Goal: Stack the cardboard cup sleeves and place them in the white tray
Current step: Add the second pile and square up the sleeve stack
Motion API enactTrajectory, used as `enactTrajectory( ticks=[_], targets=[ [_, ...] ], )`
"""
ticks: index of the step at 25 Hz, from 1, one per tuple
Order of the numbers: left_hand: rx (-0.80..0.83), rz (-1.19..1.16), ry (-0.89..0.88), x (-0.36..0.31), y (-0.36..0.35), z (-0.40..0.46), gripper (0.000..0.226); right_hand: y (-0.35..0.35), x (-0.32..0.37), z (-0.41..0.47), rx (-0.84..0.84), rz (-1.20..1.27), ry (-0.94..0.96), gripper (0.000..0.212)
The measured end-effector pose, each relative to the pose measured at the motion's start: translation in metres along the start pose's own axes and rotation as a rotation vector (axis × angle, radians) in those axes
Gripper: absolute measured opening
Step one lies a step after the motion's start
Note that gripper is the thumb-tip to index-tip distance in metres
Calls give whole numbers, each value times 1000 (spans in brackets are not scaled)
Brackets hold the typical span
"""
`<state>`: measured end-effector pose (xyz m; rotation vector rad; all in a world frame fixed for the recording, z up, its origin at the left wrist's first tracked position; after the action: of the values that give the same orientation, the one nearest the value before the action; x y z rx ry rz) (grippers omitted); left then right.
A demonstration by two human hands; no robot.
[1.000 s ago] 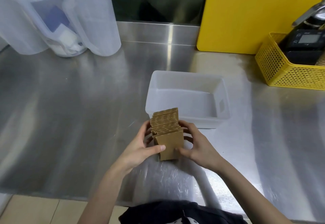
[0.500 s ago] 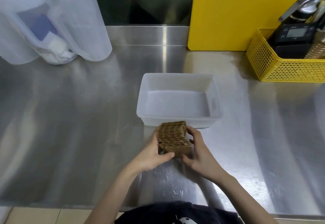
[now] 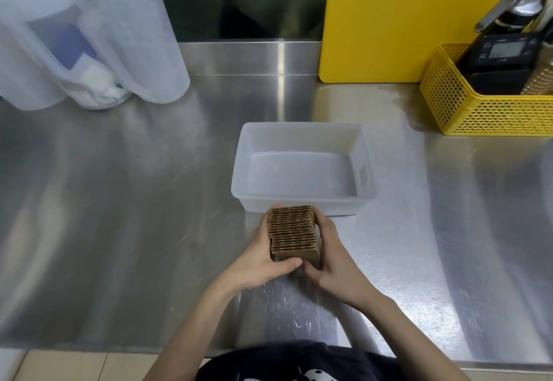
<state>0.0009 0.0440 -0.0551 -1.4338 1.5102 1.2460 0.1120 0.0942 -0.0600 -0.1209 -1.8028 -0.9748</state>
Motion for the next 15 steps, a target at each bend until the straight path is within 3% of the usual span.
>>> enactTrajectory(
  ticks=[6,12,15],
  targets=[
    [-124,-43,-4,-1,6,-1,74,-2,-7,1,10,40,-11,87],
    [-142,-6,0,2,12,1,73,6,-7,5,12,11,-24,78],
    [-122,-65,-8,0,11,0,63,13,-4,5,-2,-3,4,71]
  ],
)
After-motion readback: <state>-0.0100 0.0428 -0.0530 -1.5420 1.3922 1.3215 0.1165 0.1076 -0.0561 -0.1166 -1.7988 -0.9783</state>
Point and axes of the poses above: each hand's wrist, its own z-axis towards the middle knuckle, its own y-axis out of the back of the hand, x = y × z, the point moved 6 cm from there along z, towards the middle knuckle, and after that the axes turned 9 degrees about -z, right-handed, at the moved point
